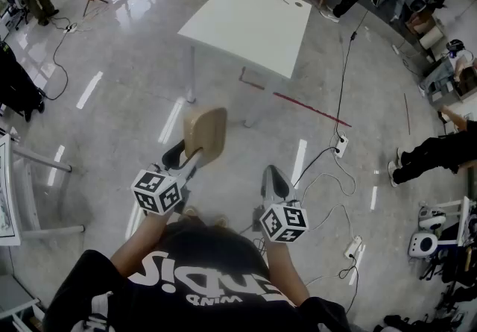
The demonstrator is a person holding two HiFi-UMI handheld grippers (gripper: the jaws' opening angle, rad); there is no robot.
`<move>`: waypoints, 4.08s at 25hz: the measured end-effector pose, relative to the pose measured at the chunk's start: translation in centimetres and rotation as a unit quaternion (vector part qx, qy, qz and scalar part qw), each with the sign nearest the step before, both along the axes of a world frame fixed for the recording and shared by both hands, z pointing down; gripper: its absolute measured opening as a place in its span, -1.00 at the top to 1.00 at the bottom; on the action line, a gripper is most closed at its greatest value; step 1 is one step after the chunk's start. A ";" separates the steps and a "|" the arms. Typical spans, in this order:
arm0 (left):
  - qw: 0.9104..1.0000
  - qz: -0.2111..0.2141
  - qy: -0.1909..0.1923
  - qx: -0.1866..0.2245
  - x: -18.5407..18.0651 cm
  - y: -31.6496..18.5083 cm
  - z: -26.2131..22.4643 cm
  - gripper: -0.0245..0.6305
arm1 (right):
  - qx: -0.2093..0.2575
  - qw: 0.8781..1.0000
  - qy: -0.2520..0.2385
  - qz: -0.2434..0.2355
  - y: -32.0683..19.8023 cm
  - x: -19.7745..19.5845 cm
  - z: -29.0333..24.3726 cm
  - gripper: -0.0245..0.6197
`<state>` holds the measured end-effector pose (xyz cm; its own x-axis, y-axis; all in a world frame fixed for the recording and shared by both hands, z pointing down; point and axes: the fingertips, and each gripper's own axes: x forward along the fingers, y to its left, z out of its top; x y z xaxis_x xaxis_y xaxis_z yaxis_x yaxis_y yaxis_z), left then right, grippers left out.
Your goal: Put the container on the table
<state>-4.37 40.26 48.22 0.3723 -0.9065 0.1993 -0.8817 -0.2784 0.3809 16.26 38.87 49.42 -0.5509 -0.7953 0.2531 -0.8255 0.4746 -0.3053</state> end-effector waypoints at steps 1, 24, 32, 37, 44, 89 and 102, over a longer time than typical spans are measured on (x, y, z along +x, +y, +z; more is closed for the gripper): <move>1.000 0.000 0.000 0.000 -0.3 -0.1 0.0 0.26 | 0.002 1.000 -0.001 0.001 -0.1 -0.4 0.0 0.93; 1.000 0.019 0.021 -0.004 -6.1 -2.3 0.6 0.26 | 0.000 0.999 -0.006 0.045 -0.6 -4.8 0.8 0.93; 0.999 0.020 0.026 -0.002 -5.8 -7.4 1.0 0.26 | 0.003 0.999 0.007 0.043 -5.4 -4.7 1.3 0.93; 1.000 0.022 0.015 0.005 -5.3 -11.7 1.0 0.26 | 0.005 0.999 0.006 0.042 -9.5 -4.6 1.6 0.93; 1.000 0.021 -0.001 0.003 -5.3 -18.4 0.5 0.25 | 0.007 0.999 0.003 0.039 -17.0 -4.9 0.7 0.93; 1.000 0.022 -0.004 -0.007 -5.9 -60.4 -0.3 0.25 | 0.003 1.000 0.000 0.023 -58.2 -6.4 0.0 0.93; 0.996 0.082 0.005 -0.019 -7.9 -71.8 0.2 0.25 | 0.012 0.997 0.001 0.077 -67.1 -9.1 -1.2 0.93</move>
